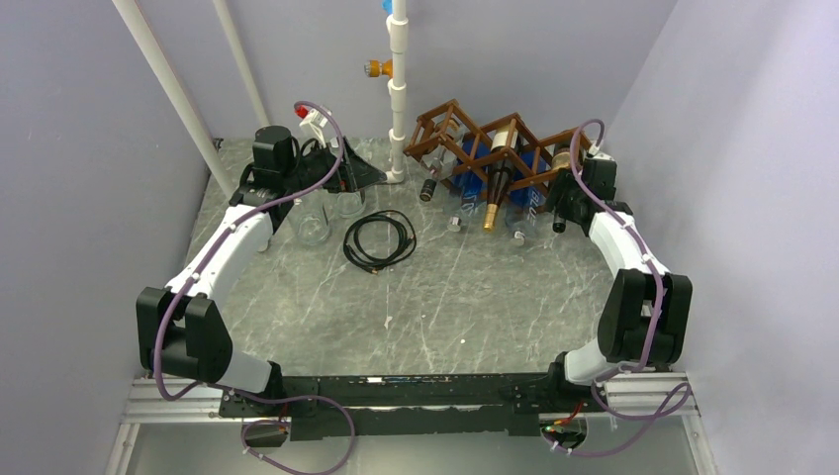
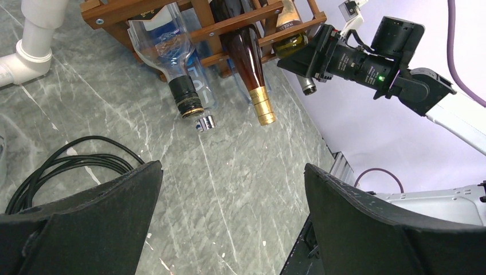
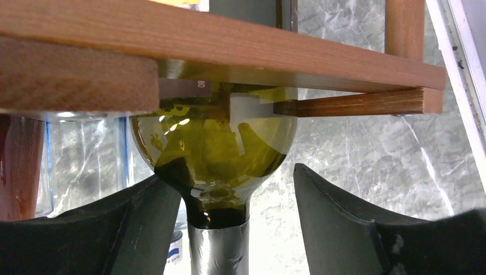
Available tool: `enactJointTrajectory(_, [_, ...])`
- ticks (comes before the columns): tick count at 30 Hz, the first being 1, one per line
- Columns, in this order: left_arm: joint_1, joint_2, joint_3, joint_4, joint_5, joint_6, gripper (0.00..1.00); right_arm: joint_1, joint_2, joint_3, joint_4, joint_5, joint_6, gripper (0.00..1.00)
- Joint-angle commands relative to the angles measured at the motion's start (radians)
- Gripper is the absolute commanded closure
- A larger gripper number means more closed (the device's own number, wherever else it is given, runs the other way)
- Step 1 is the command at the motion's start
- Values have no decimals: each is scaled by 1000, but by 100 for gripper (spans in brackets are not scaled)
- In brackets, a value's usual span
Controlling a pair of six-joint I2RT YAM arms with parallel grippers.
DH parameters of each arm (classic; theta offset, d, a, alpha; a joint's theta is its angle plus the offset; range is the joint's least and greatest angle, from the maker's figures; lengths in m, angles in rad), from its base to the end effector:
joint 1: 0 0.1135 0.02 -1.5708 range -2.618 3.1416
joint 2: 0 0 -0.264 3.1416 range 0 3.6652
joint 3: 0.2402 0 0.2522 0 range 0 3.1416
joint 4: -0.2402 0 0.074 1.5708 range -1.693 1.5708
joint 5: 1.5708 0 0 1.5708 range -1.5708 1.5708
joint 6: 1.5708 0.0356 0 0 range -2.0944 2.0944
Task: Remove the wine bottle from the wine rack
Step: Pick up the wine bottle from the wine rack.
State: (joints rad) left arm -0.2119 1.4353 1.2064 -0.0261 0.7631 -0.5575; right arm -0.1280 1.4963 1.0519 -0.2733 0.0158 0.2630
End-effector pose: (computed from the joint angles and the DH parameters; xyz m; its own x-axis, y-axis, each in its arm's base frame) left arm 0.3204 -0.0941 0.3528 -0.6356 -0.2544 -0.7289 0.5534 0.5082 -0.6599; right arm 0.3271 -0.0427 0.2535 -0.5936 0.3385 -0.7301 0.3042 0.9343 0.1858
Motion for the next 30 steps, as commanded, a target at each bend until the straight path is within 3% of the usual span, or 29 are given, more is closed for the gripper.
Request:
enactJointTrajectory(1, [-1, -4, 43, 28, 8, 25, 1, 2, -2, 13, 85, -11, 20, 29])
enactJointTrajectory(9, [-1, -1, 43, 28, 8, 25, 0, 2, -1, -3, 108, -11, 25, 37])
enactJointTrajectory(30, [-1, 4, 47, 0, 7, 30, 0, 2, 21, -16, 124, -39, 30, 46])
